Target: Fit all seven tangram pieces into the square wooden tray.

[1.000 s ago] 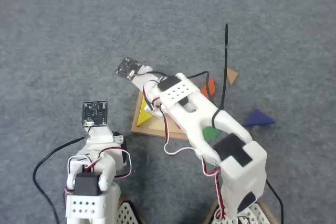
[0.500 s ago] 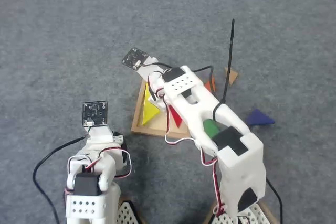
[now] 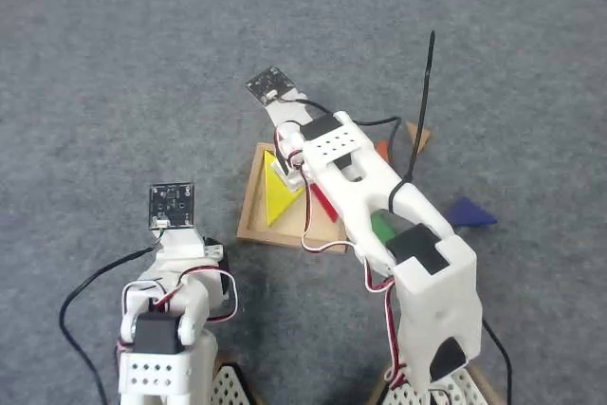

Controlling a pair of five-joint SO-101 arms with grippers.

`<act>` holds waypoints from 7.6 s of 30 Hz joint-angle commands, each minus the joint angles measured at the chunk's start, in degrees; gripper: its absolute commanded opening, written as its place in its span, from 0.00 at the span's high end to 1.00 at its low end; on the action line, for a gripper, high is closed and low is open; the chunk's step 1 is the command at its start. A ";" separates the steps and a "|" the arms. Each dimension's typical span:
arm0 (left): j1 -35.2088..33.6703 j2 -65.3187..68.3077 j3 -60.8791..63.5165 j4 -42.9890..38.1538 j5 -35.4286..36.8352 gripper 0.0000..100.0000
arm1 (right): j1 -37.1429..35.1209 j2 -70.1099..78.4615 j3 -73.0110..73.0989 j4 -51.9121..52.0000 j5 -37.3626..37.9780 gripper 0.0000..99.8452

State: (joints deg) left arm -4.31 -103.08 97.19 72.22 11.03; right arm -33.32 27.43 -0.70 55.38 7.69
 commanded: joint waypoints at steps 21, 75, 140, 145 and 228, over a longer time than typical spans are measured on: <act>-0.26 -1.14 -0.75 0.09 -0.53 0.99 | -4.18 -9.89 4.48 1.98 -0.62 0.77; -0.26 -1.14 -0.75 0.09 -0.53 0.99 | 7.16 -8.22 8.79 -4.26 6.15 0.77; -0.26 -1.14 -0.75 0.09 -0.53 0.99 | -5.93 -20.35 15.38 -4.35 12.31 0.99; -0.26 -1.14 -0.75 0.09 -0.53 0.99 | -9.36 -29.23 23.47 -4.62 13.54 0.99; -0.26 -1.14 -0.75 0.09 -0.53 0.99 | 6.29 -48.48 49.58 -2.95 1.05 0.97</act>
State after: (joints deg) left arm -4.22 -103.08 97.19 72.22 11.03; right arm -29.36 -22.77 49.58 52.13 9.54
